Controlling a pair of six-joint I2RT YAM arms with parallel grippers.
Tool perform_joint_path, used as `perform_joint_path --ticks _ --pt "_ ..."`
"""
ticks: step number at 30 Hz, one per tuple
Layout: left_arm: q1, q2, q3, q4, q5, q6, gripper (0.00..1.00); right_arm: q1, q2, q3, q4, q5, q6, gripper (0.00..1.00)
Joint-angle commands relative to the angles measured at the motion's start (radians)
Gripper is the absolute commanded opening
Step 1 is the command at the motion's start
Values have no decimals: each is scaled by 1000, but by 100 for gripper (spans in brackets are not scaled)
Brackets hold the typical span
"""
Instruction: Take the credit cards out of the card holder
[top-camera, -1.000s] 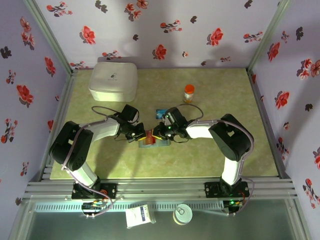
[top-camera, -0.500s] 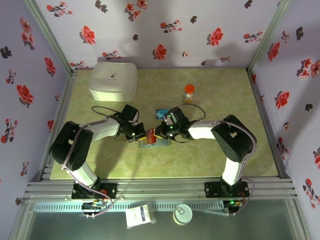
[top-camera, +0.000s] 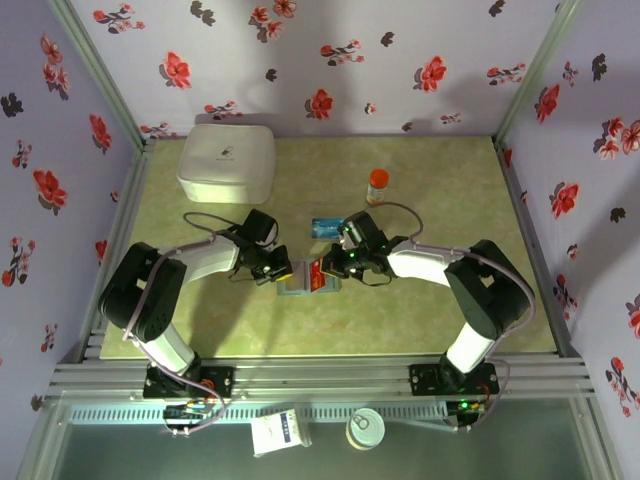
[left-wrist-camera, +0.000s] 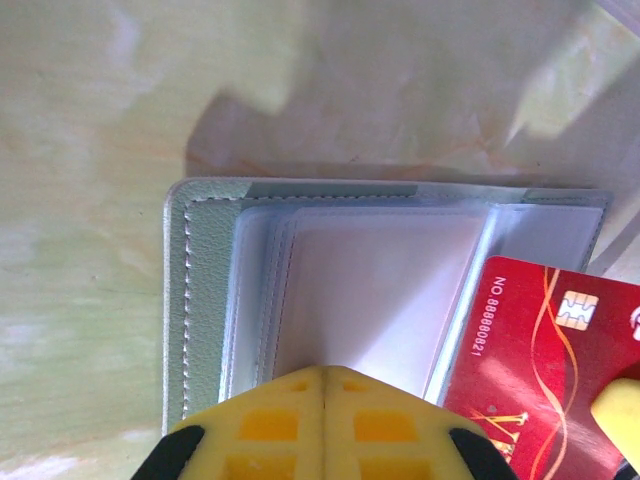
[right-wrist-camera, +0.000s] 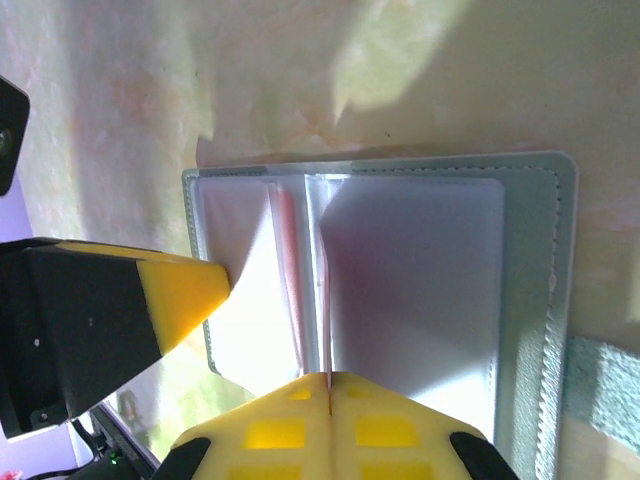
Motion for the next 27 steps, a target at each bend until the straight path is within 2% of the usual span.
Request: perform_joint_path --ticks 1,6,9,19,27 --pt "-6 -22 8 -52 -18 6 0 -5 -38 40 -89 36 -60 4" --pt "-6 -40 16 -45 -11 5 2 -7 -55 101 -209 64 -160 3" --pt "-6 -49 17 -38 -9 4 4 -7 -60 148 -310 93 -273 3" --pt "-1 -107 -14 -26 -23 1 6 -14 -38 317 -621 234 -789 0" --pt "22 -159 -63 -32 -28 3 6 -51 35 498 -801 188 -1240 0"
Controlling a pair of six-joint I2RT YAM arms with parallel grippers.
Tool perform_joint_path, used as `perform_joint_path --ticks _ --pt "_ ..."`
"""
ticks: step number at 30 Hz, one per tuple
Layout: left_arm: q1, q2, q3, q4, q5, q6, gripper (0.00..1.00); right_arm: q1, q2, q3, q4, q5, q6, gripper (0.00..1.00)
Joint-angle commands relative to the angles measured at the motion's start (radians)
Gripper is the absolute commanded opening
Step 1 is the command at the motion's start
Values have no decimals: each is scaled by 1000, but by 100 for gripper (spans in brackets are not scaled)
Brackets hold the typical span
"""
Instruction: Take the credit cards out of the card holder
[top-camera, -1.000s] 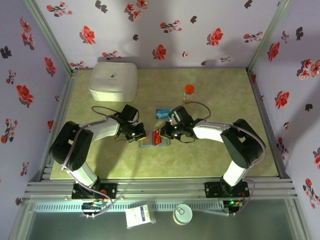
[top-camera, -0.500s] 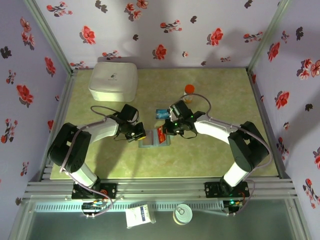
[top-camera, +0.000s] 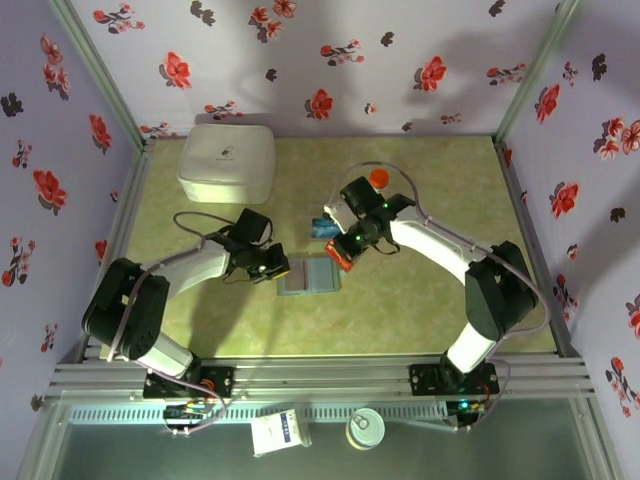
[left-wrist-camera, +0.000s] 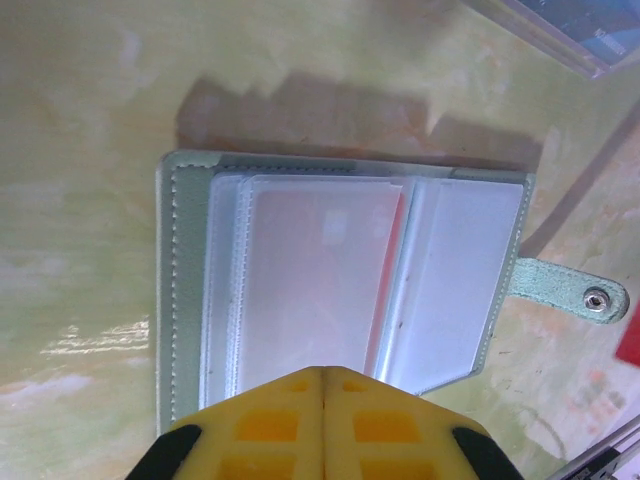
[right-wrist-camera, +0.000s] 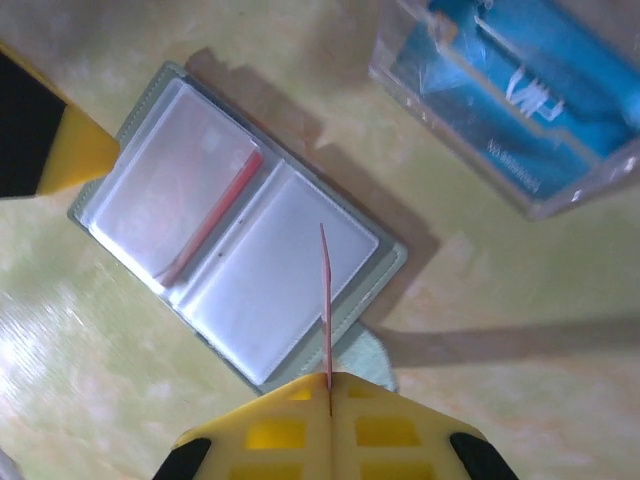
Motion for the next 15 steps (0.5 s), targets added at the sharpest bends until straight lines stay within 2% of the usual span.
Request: perform_joint_path --ticks 1,5,15 --pt "20 -42 -32 -20 -19 6 6 -13 51 99 -158 14 -316 0" --pt "44 -74 -61 -29 -19 12 6 -17 128 229 -271 80 -459 0" --pt "88 -134 -107 -53 -18 25 7 -63 372 623 -484 15 -690 0"
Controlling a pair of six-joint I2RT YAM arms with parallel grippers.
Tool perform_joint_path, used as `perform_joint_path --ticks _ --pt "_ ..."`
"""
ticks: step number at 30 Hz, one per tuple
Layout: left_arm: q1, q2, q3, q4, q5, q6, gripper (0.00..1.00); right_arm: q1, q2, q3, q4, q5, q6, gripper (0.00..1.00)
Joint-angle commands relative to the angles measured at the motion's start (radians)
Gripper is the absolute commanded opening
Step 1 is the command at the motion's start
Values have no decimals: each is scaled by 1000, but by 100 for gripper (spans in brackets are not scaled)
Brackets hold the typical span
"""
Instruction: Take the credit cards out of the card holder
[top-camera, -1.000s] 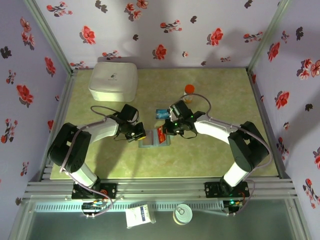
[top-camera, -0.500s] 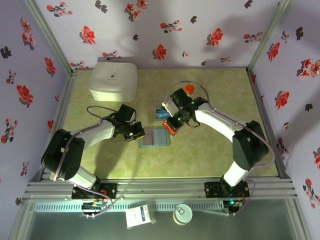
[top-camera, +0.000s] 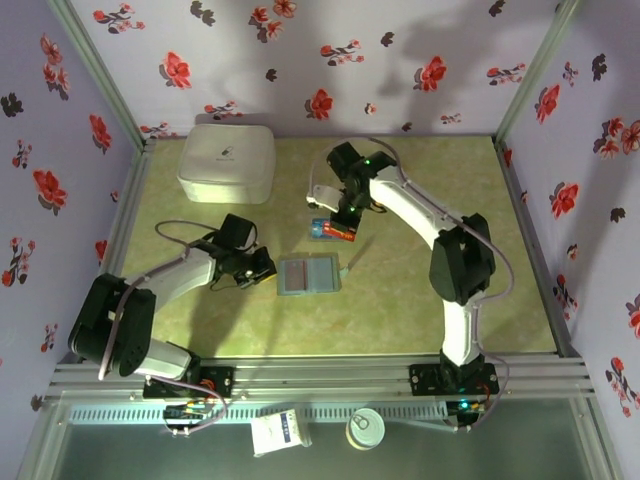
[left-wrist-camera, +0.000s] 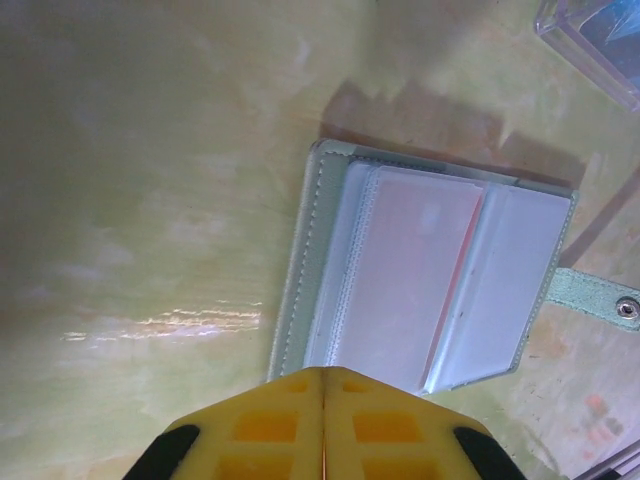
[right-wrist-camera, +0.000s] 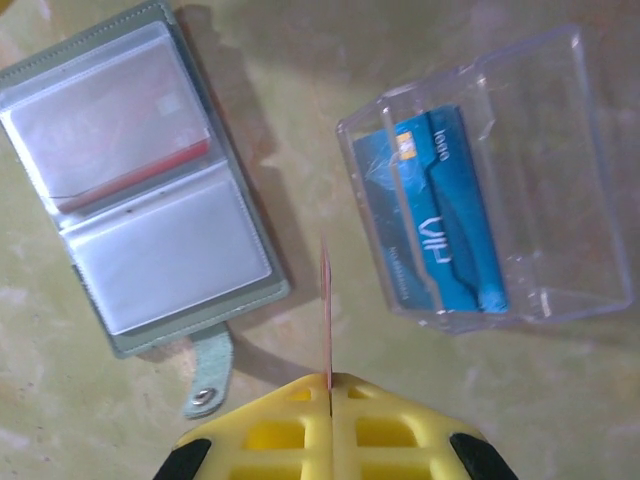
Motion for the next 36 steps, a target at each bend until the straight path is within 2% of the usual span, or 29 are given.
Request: perform_joint_path --ticks 1,11,18,36 --pt "13 -37 -21 -30 -9 24 7 -19 70 136 -125 -37 -131 0" --pt "40 -55 -26 -55 -12 40 7 -61 248 422 -174 -110 -208 0" --pt "55 -48 -18 -75 -12 55 7 -76 301 474 -124 -111 -222 0" --pt "71 -25 -28 -84 -8 67 7 -86 402 555 -144 -138 -292 0"
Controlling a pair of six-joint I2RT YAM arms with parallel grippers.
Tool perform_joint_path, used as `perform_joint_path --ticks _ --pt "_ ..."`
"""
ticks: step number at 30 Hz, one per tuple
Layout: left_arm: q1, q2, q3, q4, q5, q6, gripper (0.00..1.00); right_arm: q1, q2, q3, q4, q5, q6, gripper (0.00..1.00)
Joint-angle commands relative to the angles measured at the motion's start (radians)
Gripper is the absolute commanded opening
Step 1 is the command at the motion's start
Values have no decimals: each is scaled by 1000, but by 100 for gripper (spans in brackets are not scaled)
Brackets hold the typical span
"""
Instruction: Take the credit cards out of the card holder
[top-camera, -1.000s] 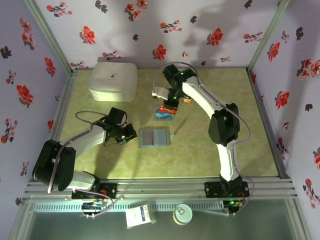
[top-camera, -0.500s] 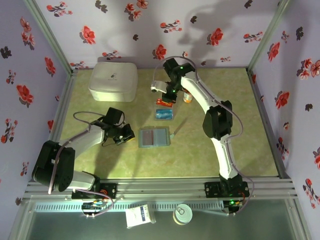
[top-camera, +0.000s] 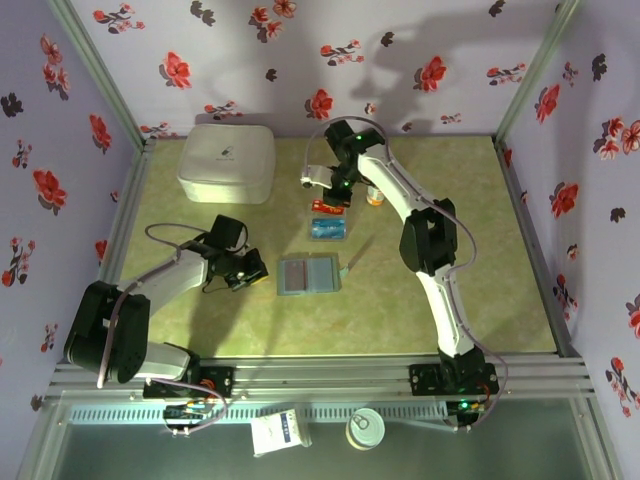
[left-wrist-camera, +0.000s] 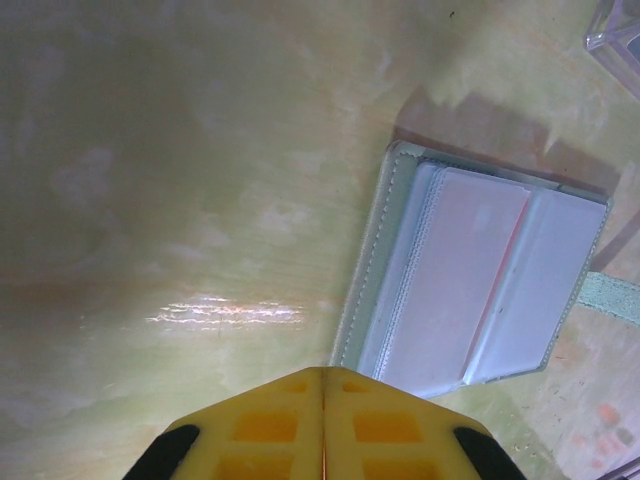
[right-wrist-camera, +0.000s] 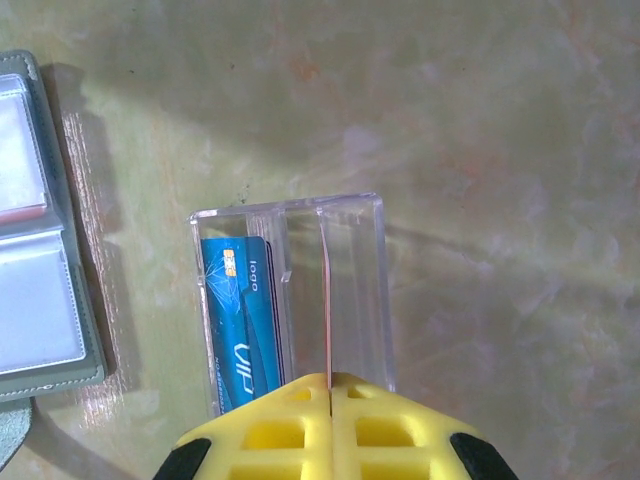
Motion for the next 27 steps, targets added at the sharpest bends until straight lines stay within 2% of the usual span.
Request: perform_joint_path --ticks 1,18,23,27 --pt "10 15 -11 -22 -8 25 7 -7 29 46 -38 -44 -33 0" --pt "12 31 -8 -20 -4 26 7 1 79 56 -117 -35 -32 0" --pt "13 30 -5 -22 -2 30 7 -1 61 60 -83 0 -10 18" --pt "13 32 -5 -20 -2 29 7 -2 32 57 -22 34 20 20"
